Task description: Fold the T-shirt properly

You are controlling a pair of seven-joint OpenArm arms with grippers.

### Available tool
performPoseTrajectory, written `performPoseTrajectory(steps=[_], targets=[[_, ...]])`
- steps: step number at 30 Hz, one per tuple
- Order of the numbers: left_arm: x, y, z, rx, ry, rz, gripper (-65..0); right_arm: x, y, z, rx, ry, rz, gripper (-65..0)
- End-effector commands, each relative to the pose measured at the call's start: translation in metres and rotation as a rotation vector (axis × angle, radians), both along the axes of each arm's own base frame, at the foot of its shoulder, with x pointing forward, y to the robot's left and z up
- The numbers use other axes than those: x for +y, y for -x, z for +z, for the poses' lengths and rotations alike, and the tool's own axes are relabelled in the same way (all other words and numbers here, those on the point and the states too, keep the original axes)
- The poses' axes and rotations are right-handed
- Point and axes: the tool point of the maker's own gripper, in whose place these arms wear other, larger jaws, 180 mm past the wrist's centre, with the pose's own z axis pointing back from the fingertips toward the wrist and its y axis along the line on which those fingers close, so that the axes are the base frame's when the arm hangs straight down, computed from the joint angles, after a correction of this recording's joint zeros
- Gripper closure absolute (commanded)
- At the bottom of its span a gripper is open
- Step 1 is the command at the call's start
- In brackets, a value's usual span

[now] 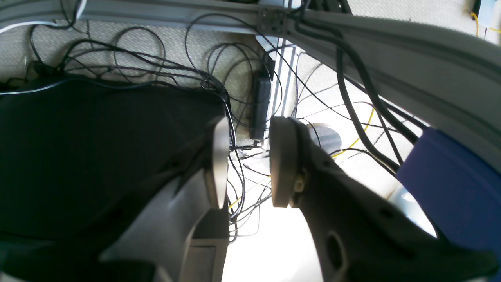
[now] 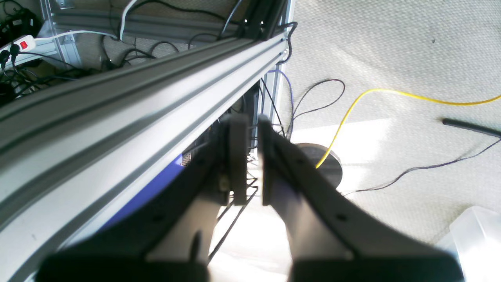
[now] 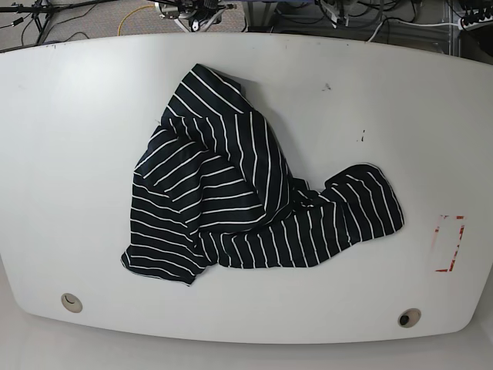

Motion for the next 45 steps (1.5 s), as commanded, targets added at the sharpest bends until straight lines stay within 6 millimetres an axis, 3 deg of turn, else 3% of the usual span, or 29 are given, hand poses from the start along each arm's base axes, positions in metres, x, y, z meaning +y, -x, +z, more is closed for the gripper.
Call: performPoseTrajectory(steps=[1, 19, 21, 29, 31, 45], targets=[[-0.003, 0.003, 0.0, 0.004, 0.008, 0.005, -15.6, -0.001, -0.007, 0.001, -0.023, -0.002, -0.008, -3.6], [0.0, 0.012, 0.001, 0.007, 0.0, 0.006, -15.4, -0.003, 0.0, 0.002, -0.018, 0.003, -0.004, -3.6], [0.003, 0.027, 0.007, -0.005, -0.011, -0.004, -15.8, -0.005, 0.006, 0.006, -0.039, 0.009, 0.001, -3.5], [0.016, 0.038, 0.025, -0.067, -0.045, -0.016, -15.5, -0.006, 0.018, 0.021, -0.093, 0.015, 0.01, -3.6], [0.029, 0.031, 0.034, -0.104, -0.071, -0.03, -15.3, -0.006, 0.033, 0.026, -0.086, 0.015, 0.017, -3.8], [0.033, 0.035, 0.043, -0.136, -0.082, -0.05, -15.3, 0.005, 0.044, 0.027, -0.07, -0.004, 0.013, -3.3]])
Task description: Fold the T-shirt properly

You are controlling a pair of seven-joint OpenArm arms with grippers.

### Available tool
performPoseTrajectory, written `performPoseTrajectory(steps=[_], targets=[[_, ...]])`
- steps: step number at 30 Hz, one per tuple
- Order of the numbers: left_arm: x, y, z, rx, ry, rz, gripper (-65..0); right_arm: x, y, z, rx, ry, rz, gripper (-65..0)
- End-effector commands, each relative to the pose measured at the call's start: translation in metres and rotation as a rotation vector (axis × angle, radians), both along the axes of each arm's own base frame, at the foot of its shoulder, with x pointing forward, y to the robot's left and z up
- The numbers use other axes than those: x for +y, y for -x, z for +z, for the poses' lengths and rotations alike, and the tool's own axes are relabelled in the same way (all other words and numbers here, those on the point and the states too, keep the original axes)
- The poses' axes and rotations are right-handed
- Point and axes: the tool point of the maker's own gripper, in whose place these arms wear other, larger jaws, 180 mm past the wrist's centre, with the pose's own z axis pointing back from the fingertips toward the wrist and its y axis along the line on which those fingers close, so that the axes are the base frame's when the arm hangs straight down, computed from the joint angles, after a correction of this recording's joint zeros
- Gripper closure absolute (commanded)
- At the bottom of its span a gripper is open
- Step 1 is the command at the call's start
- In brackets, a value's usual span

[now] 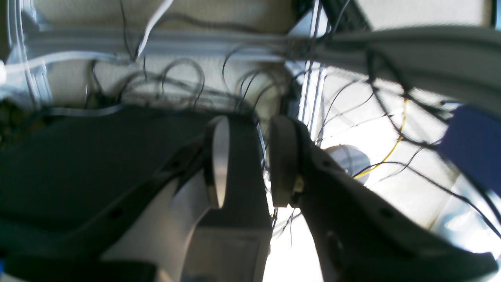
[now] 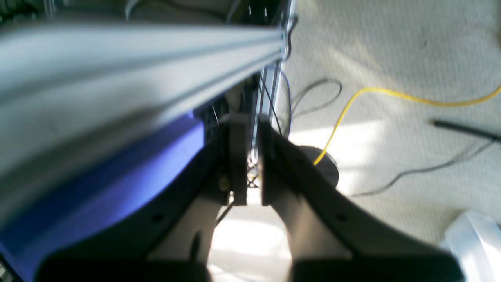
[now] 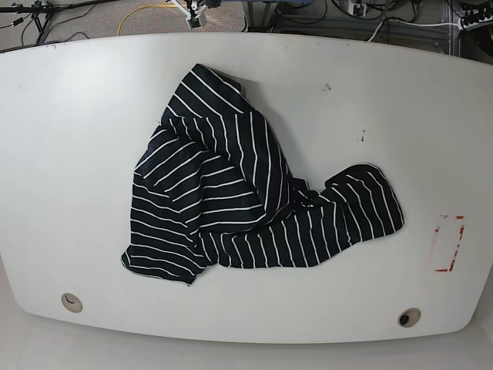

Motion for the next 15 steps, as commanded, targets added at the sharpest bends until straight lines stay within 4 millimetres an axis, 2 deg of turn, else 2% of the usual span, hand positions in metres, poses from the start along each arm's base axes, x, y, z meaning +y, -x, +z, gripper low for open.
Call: performPoseTrajectory(steps=[1, 6, 15], targets=[[-0.001, 0.017, 0.002, 0.026, 0.003, -0.003, -15.3, 0.002, 0.008, 0.001, 0.01, -0.008, -0.002, -3.3], [0.007, 0.019, 0.009, 0.008, -0.016, -0.012, -15.7, 0.006, 0.015, 0.007, 0.001, -0.01, -0.002, -3.1], [0.017, 0.006, 0.03, -0.067, -0.043, -0.044, -15.7, 0.009, 0.012, 0.03, -0.07, -0.009, 0.003, -3.2]])
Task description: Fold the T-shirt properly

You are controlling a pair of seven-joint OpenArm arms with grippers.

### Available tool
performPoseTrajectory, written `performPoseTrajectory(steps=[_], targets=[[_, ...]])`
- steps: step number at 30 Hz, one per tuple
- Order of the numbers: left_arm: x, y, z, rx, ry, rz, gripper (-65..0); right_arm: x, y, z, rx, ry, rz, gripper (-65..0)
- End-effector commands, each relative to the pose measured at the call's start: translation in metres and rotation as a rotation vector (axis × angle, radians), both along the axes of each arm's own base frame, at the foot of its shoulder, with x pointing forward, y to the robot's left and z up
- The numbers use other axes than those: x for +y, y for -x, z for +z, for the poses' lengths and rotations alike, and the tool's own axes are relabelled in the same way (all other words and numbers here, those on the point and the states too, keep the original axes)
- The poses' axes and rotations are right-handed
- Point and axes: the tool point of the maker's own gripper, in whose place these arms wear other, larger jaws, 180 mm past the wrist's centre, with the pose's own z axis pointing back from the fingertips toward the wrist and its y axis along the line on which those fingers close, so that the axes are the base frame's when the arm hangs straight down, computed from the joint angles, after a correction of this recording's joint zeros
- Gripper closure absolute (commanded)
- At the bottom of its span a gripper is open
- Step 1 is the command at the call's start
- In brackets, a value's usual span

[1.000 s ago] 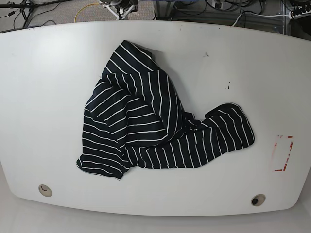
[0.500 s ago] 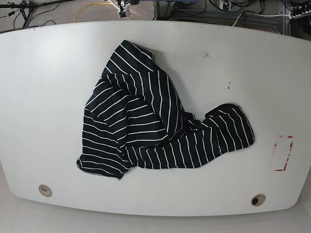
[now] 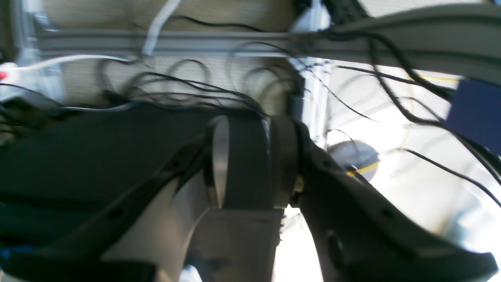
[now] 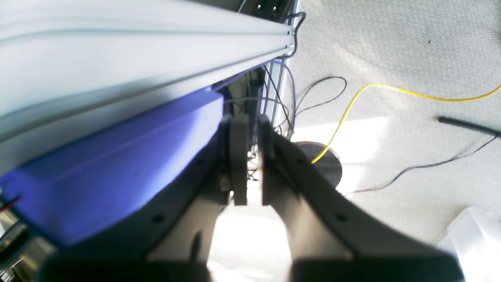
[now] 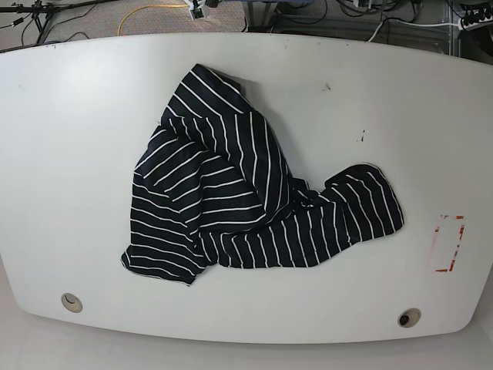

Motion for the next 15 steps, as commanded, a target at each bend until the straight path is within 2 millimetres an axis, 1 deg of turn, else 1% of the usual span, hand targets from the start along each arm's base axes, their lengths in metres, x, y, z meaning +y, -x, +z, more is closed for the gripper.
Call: performPoseTrajectory(steps=[1, 9, 15], targets=[[0.004, -0.002, 0.014, -0.045, -0.011, -0.021, -15.6, 0.002, -0.006, 0.014, -0.053, -0.004, -0.001, -3.2], [0.008, -0.006, 0.032, -0.091, -0.026, -0.04, -15.6, 0.004, -0.011, 0.035, -0.107, 0.0, -0.005, -3.2], [0.004, -0.006, 0.03, -0.09, -0.019, -0.041, -16.1, 0.007, -0.005, 0.042, -0.105, 0.0, -0.006, -3.5]])
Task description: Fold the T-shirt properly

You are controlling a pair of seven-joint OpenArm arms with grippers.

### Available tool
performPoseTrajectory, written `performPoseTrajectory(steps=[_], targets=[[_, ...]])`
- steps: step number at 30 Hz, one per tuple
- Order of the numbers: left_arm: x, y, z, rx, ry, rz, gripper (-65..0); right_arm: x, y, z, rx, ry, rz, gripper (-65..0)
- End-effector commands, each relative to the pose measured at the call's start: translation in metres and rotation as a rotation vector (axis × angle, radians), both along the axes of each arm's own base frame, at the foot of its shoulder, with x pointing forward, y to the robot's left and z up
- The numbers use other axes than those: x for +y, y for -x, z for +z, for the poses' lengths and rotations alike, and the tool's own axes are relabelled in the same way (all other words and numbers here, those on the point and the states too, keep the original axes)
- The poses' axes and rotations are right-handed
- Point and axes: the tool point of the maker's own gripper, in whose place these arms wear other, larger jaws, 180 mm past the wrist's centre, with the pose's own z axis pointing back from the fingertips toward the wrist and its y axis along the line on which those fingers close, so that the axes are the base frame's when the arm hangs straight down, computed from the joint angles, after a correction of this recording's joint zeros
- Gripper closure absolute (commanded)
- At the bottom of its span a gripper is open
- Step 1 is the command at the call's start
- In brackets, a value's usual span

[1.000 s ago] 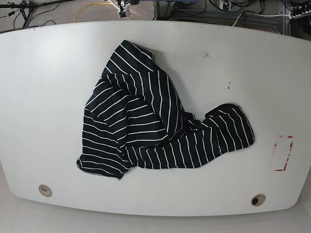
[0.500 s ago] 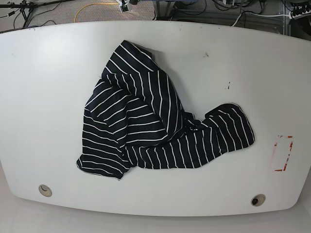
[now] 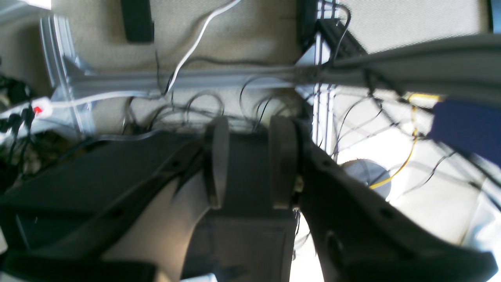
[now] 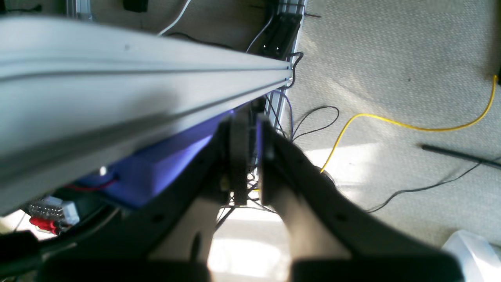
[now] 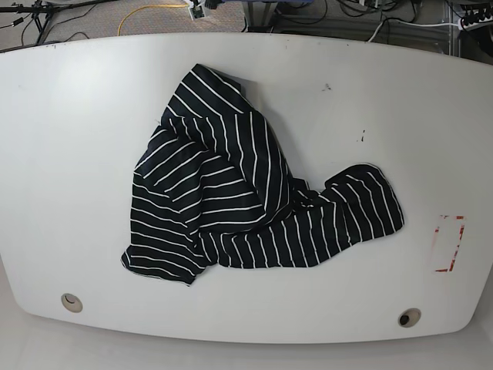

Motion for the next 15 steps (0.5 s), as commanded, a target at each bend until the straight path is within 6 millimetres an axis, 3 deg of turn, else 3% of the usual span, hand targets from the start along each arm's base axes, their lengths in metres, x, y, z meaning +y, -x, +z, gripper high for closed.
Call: performPoseTrajectory(steps=[1, 15], targets=[[0.0, 0.0, 0.004, -0.019, 0.002, -0.008, -16.1, 0.001, 0.006, 0.004, -0.001, -0.003, -0.007, -3.5], [-0.004, 0.015, 0.01, -0.003, 0.009, -0.015, -15.9, 0.002, 0.008, 0.017, -0.02, -0.007, -0.015, -3.5]])
